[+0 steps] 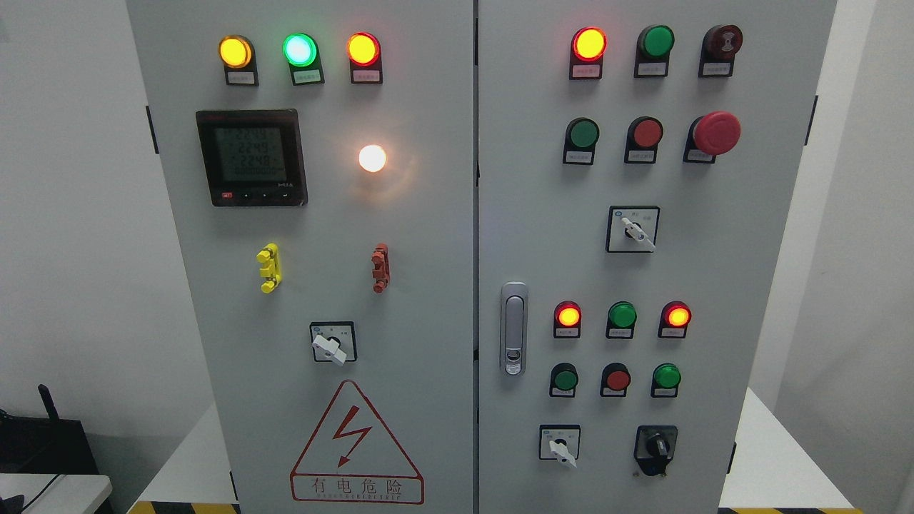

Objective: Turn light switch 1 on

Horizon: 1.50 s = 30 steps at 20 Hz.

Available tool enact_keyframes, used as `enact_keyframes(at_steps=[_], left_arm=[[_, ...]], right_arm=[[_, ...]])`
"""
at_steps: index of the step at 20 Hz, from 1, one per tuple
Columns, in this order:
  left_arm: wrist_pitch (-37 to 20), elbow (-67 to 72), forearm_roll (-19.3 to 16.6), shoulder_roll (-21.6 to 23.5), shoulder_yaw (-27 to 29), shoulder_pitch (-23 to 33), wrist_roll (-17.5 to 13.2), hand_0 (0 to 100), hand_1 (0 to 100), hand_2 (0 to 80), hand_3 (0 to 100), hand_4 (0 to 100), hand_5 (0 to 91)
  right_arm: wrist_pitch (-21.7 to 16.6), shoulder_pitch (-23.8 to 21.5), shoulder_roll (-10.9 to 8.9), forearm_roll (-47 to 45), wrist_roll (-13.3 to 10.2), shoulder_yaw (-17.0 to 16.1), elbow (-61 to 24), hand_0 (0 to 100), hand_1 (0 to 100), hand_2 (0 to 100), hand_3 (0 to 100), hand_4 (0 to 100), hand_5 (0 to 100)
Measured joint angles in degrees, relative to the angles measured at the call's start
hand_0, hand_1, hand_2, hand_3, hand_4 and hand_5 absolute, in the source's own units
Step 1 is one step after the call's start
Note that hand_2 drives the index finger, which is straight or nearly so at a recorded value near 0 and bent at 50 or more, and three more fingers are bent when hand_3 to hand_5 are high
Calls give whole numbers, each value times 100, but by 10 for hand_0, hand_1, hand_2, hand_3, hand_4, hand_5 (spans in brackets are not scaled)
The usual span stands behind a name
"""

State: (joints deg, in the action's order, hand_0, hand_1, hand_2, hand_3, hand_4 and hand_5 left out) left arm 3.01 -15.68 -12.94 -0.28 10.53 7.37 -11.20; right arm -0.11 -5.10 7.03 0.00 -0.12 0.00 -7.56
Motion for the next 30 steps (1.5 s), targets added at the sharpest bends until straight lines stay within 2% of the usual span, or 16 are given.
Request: enact_keyframes(at_steps=[12, 30], left_arm=[[215, 818, 13, 18, -697, -217, 71, 272, 3, 0, 0, 0, 0], [154, 1100, 23, 26, -982, -255, 82, 288, 0, 0, 0, 0, 0]], right_arm=[[0, 0, 0, 0, 0, 0, 0, 120, 389, 0, 0, 0, 0], [0, 0, 0, 0, 0, 0, 0, 120, 389, 0, 0, 0, 0]])
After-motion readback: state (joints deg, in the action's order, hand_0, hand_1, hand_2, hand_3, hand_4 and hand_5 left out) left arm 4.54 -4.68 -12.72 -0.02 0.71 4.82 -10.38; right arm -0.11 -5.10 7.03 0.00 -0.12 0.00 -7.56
